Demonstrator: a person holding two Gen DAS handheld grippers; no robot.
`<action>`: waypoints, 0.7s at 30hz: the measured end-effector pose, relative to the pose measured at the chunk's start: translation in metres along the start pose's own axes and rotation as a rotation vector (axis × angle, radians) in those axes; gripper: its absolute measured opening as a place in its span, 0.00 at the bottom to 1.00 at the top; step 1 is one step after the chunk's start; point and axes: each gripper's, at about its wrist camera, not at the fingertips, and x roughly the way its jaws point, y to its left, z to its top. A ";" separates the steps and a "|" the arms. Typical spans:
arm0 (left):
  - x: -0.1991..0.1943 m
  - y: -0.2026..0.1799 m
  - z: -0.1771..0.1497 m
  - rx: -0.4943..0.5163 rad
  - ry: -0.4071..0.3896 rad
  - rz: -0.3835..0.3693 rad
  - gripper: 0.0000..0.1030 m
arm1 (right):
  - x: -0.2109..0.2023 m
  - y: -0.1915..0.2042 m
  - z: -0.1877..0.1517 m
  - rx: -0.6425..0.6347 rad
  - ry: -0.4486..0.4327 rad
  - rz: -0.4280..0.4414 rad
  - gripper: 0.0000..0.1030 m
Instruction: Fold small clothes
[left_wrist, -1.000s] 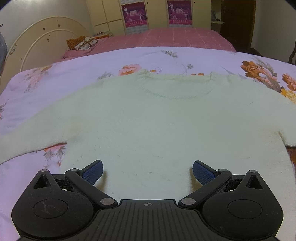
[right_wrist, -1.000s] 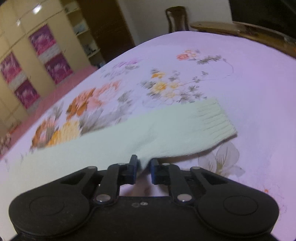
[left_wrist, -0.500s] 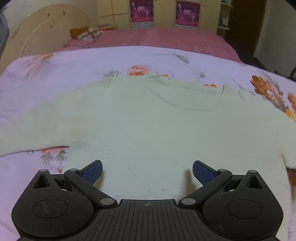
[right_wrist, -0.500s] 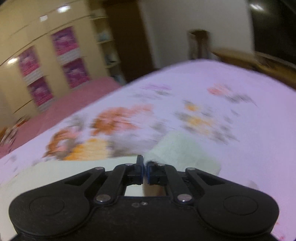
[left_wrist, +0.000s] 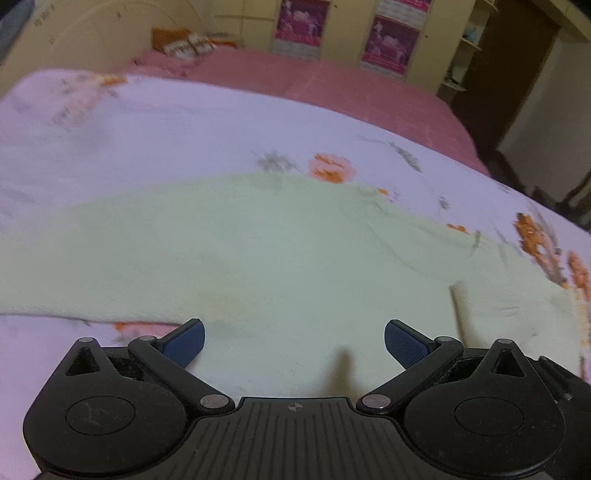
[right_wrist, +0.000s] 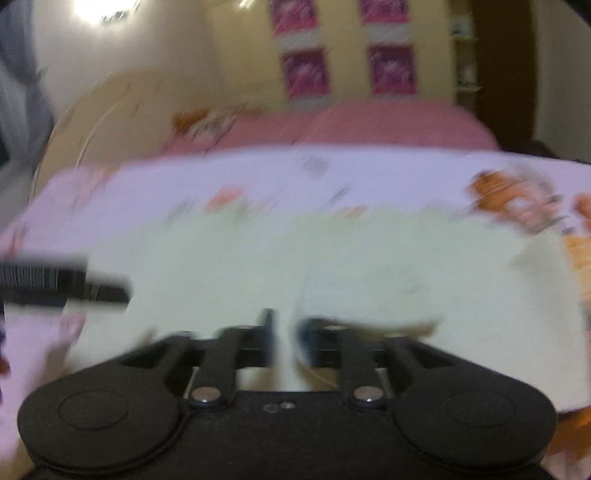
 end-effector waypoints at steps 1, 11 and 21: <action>0.003 -0.001 -0.001 -0.001 0.007 -0.023 1.00 | -0.001 0.006 0.000 -0.025 -0.009 0.001 0.57; 0.016 -0.089 -0.033 0.264 -0.028 -0.175 0.99 | -0.079 -0.051 -0.017 0.093 -0.099 -0.096 0.59; 0.040 -0.134 -0.041 0.339 -0.075 -0.142 0.73 | -0.102 -0.115 -0.057 0.253 -0.083 -0.213 0.60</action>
